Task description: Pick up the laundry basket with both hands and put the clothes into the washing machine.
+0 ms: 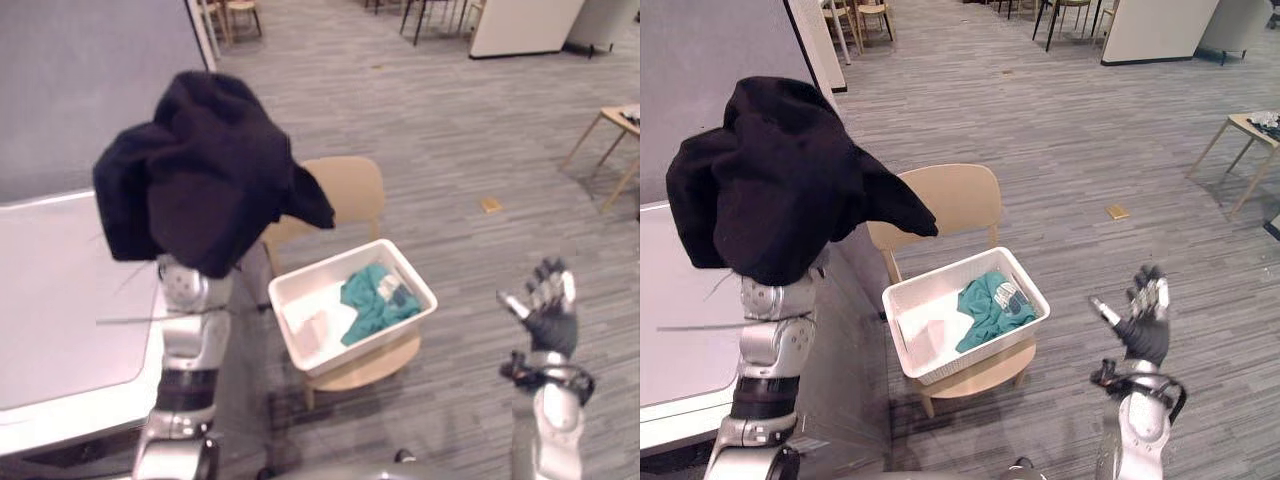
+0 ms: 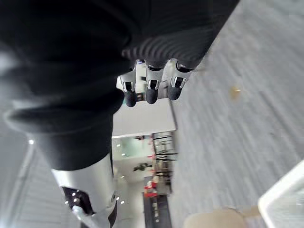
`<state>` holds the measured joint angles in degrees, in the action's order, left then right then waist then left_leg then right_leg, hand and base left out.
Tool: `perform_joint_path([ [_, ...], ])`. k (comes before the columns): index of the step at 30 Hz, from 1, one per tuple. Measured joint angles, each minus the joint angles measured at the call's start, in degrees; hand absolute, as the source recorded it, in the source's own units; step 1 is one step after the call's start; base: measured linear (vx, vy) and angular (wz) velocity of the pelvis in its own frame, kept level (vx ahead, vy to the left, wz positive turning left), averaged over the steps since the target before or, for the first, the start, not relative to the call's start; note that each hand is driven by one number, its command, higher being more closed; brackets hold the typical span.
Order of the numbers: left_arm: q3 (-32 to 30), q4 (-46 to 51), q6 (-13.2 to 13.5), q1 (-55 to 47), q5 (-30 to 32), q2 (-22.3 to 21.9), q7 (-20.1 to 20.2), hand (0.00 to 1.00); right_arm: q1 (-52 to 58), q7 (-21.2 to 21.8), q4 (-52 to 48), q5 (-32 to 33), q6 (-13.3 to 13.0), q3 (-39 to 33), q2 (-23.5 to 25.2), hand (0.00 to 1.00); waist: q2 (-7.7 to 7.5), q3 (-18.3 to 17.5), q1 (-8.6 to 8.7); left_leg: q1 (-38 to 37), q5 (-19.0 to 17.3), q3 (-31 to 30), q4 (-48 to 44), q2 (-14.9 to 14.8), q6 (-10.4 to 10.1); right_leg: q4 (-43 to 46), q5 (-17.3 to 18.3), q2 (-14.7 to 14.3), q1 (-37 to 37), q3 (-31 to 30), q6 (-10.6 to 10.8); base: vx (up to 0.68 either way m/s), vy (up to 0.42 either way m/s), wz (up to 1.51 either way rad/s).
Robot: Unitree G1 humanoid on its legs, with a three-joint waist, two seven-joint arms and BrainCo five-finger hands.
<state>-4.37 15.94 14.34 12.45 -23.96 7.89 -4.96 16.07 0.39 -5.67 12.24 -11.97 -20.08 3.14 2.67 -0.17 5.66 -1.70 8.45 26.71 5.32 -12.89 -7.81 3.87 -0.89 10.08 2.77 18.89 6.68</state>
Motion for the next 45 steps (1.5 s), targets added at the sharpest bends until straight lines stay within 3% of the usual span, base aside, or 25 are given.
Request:
perform_joint_path([
  [4,-1.29,6.94,1.28,-11.9,0.08,-6.63,0.05,1.0,5.79,1.08,7.76,0.77,0.1,3.09,2.03,0.0,1.46,-0.01,-0.32,-0.03,-0.53,-0.67,0.0,0.06,0.1,-0.07,0.2,0.11,-0.61,0.66,0.28,0.0,0.005,0.07],
  [9,-6.28,13.55,2.62,-19.32,5.16,-9.87,-0.86,1.0,8.86,2.15,10.61,1.93,0.11,4.76,2.66,0.0,2.81,-0.02,-1.72,-0.18,-0.64,-1.81,-0.37,-0.13,0.25,-0.05,0.6,0.08,-1.74,1.66,0.71,0.01,0.005,0.13],
  [12,-12.25,17.7,4.62,-21.98,7.7,-10.82,-2.96,1.0,8.91,3.51,11.11,2.47,0.11,5.65,2.24,0.0,3.51,0.31,-2.06,-0.2,-0.92,-3.43,-1.2,-0.38,0.3,-0.09,0.81,0.03,-3.42,3.23,0.54,0.0,-0.002,0.24],
  [14,-17.2,19.87,6.03,-24.11,9.41,-11.85,-6.0,1.0,8.41,3.7,11.12,2.78,0.1,6.89,1.77,0.0,3.66,0.48,-3.53,0.1,-2.21,-4.32,-3.4,-1.28,0.32,-0.14,1.37,-0.42,-4.67,3.83,0.62,-0.01,-0.023,0.14],
  [17,-21.93,20.27,6.34,-26.34,10.97,-12.0,-8.19,1.0,6.94,3.7,12.61,2.93,0.06,7.73,0.75,0.0,3.82,0.63,-4.17,1.88,-4.04,-6.7,-7.03,-2.87,0.21,-0.09,2.46,-1.51,-6.46,5.6,0.3,-0.03,-0.051,0.34],
  [21,-31.61,20.31,6.05,-29.35,13.06,-12.46,-11.78,1.0,1.04,3.52,18.45,2.81,0.08,10.06,-3.65,0.0,4.39,1.93,-6.87,5.45,-4.39,-11.61,-12.13,-5.85,0.4,1.38,4.55,-3.99,-7.72,9.15,-1.75,-0.05,-0.094,0.48],
  [23,-34.13,20.26,5.97,-29.93,15.03,-12.84,-13.51,1.0,-2.41,3.31,20.53,2.83,0.04,10.43,-6.03,0.0,4.62,3.41,-7.21,8.14,-2.09,-13.24,-14.08,-5.73,3.13,3.46,6.68,-3.83,-7.07,11.64,-2.41,-0.1,-0.064,0.89],
  [24,-34.61,20.0,5.83,-30.43,16.07,-12.84,-14.28,1.0,-4.02,3.21,21.72,2.81,0.04,10.68,-7.14,0.0,4.84,3.68,-7.74,10.65,0.49,-13.23,-15.02,-5.26,5.67,4.61,7.9,-3.81,-6.26,12.51,-2.99,-0.21,-0.102,1.55],
  [25,-34.64,19.67,5.56,-30.11,16.32,-12.88,-15.18,1.0,-7.61,2.69,24.17,2.67,0.08,11.23,-8.96,0.0,2.91,3.76,-8.15,14.6,9.18,-13.32,-12.81,-2.64,9.41,4.75,8.37,-3.56,-4.83,13.29,-4.84,-0.19,-0.077,1.66],
  [26,-34.75,19.37,5.53,-29.85,16.2,-12.84,-15.3,1.0,-9.29,2.35,25.11,2.3,0.05,11.05,-9.27,0.0,2.7,4.27,-8.06,15.56,8.28,-12.66,-14.16,-2.35,9.62,4.52,7.66,-2.69,-4.81,15.07,-6.23,-0.2,-0.094,1.59],
  [27,-35.62,18.88,5.52,-30.08,16.11,-12.93,-15.48,1.0,-12.33,1.73,27.11,1.61,0.07,10.92,-10.54,0.0,3.16,5.43,-10.09,18.3,-2.7,-9.45,-28.27,-4.42,9.95,5.56,7.44,-2.65,-4.19,18.02,-7.39,-0.14,-0.066,0.94],
  [28,-36.08,17.51,5.51,-30.42,16.11,-13.01,-15.38,1.0,-14.66,0.89,28.12,1.11,0.15,10.97,-10.99,0.0,3.83,5.76,-11.52,17.87,-10.34,-5.84,-39.89,-6.35,10.87,6.55,7.45,-2.29,-4.43,19.64,-7.47,-0.15,-0.066,0.98],
  [29,-36.19,16.17,5.02,-31.34,15.89,-13.0,-15.09,1.0,-15.26,0.6,28.28,1.06,0.2,11.13,-10.52,0.0,4.37,5.5,-11.31,14.89,-14.63,-2.87,-45.7,-6.85,10.13,6.46,7.42,-1.8,-5.54,21.6,-7.43,-0.11,-0.023,0.91],
  [31,-36.07,15.09,4.6,-31.38,15.66,-13.0,-14.99,1.0,-14.9,0.28,28.29,1.05,0.2,11.1,-10.3,0.0,4.76,5.11,-11.0,11.37,-16.89,-0.54,-47.69,-7.37,9.32,6.47,7.42,-1.31,-6.03,24.14,-7.43,-0.07,0.017,0.92],
  [33,-34.49,12.69,4.24,-31.3,15.55,-12.87,-15.03,1.0,-13.1,-0.63,28.37,0.77,0.89,9.21,-8.6,0.0,5.54,4.52,-9.28,6.92,-17.87,3.98,-44.31,-9.68,8.12,7.38,7.14,-0.15,-6.37,30.75,-6.96,-0.07,0.055,1.46],
  [34,-33.35,11.78,3.82,-30.89,15.57,-12.79,-14.98,1.0,-12.5,-0.79,28.49,0.77,1.21,8.48,-8.07,0.0,5.67,4.42,-8.76,6.87,-18.41,4.96,-42.22,-8.79,7.38,7.77,7.01,0.36,-6.37,32.36,-6.77,-0.06,0.084,1.58],
  [38,-28.72,8.12,2.06,-28.38,15.54,-12.5,-14.96,1.0,-8.5,-1.68,29.58,1.5,1.88,5.06,-3.25,0.0,3.17,2.94,-6.19,5.65,-19.26,3.41,-24.02,-1.08,5.74,5.39,3.54,1.7,-6.76,41.74,-6.63,-0.06,0.141,1.19],
  [40,-25.42,6.0,1.55,-27.61,15.53,-12.23,-13.82,1.0,-7.68,-2.24,30.05,2.43,1.98,3.9,-2.26,0.0,1.74,2.9,-6.22,3.38,-17.36,2.66,-16.87,2.47,5.03,6.07,2.51,3.57,-7.35,43.96,-6.51,-0.05,0.085,0.72],
  [42,-23.62,4.17,0.85,-27.57,15.52,-12.08,-12.93,1.0,-7.42,-2.89,30.24,3.0,2.21,3.59,-2.25,0.0,1.5,2.79,-6.1,0.91,-15.29,1.89,-12.21,5.11,6.07,6.14,0.83,4.98,-8.48,44.34,-6.81,-0.07,0.084,0.37],
  [45,-20.62,2.55,0.68,-27.49,15.52,-12.07,-11.27,1.0,-7.43,-2.94,30.23,3.0,2.27,3.05,-2.34,0.0,1.23,2.62,-6.06,-0.03,-13.7,0.99,-8.7,8.47,7.83,6.11,-0.92,7.41,-8.68,44.34,-5.25,-0.07,0.12,0.25],
])
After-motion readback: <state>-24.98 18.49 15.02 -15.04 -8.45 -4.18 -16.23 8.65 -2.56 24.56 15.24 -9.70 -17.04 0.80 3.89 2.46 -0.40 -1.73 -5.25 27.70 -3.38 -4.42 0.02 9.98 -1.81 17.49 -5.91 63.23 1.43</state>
